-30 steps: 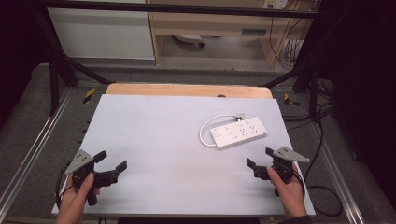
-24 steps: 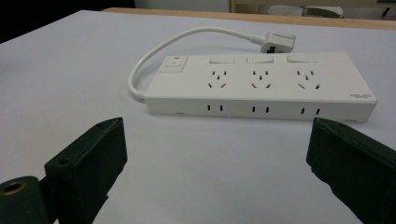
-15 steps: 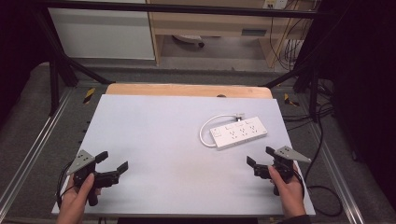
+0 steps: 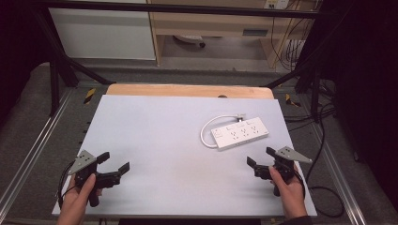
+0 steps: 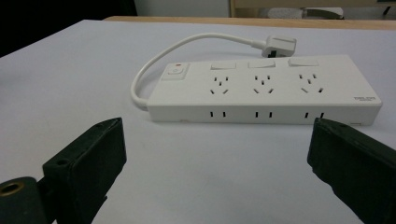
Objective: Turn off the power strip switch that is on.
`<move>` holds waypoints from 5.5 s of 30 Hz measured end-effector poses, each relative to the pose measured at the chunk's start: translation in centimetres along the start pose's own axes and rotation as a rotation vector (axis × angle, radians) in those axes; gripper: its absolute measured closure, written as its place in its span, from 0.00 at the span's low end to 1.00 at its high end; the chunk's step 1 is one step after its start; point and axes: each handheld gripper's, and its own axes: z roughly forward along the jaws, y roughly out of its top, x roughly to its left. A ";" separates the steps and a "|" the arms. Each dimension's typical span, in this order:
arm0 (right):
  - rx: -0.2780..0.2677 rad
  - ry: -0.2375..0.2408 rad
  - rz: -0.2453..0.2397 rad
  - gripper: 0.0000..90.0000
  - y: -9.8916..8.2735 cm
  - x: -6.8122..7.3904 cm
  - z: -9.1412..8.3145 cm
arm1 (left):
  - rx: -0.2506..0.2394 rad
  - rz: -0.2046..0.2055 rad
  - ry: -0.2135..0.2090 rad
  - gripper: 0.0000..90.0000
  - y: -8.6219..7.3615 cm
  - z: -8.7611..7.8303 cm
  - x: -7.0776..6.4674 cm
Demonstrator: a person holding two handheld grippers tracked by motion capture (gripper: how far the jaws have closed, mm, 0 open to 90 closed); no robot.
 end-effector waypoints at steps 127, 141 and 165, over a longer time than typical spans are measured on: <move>0.214 -0.141 -0.102 1.00 8.8 -5.0 13.3 | 0.038 0.050 0.008 0.07 -0.2 0.4 -0.6; 0.243 -0.153 -0.093 1.00 7.5 -5.3 14.3 | 0.038 0.053 0.005 0.07 -0.2 0.4 -0.6; 0.240 -0.148 -0.079 1.00 6.9 -5.6 14.5 | 0.043 0.054 0.007 0.07 -0.2 0.4 -0.5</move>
